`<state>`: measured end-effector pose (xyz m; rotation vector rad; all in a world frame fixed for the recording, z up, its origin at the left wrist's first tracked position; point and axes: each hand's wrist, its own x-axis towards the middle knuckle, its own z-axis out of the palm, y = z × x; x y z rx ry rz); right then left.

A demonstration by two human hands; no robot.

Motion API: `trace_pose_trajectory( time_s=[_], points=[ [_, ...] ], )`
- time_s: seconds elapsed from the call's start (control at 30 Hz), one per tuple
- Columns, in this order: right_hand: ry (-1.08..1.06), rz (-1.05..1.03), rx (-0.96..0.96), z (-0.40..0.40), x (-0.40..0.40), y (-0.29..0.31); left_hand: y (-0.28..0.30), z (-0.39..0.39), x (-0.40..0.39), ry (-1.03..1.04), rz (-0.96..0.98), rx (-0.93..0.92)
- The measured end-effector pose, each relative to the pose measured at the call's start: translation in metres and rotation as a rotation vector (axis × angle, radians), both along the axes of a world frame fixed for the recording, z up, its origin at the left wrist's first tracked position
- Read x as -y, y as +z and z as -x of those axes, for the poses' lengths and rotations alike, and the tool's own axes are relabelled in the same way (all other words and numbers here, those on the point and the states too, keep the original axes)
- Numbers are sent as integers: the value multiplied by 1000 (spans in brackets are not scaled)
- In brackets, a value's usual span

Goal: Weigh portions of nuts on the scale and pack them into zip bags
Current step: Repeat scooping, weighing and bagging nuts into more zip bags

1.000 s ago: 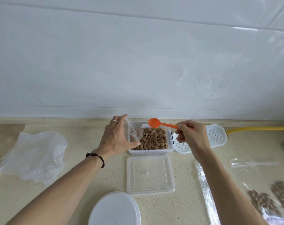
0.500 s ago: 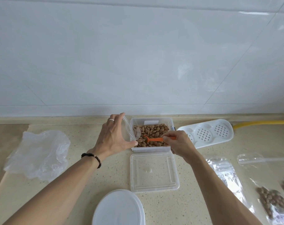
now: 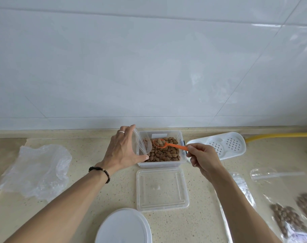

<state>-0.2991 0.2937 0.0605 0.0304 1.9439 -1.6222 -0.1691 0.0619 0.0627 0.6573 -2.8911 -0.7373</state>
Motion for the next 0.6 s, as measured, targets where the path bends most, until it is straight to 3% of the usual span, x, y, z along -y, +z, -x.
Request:
trace_pose_trajectory(
  time_s=[0.33,0.6],
  points=[
    [52,3,-172,13,-6,57,0,22,-7,-47,10,18],
    [434,-335,-560,-8,37,78,4,25,-11,-85,-60,-47]
  ],
)
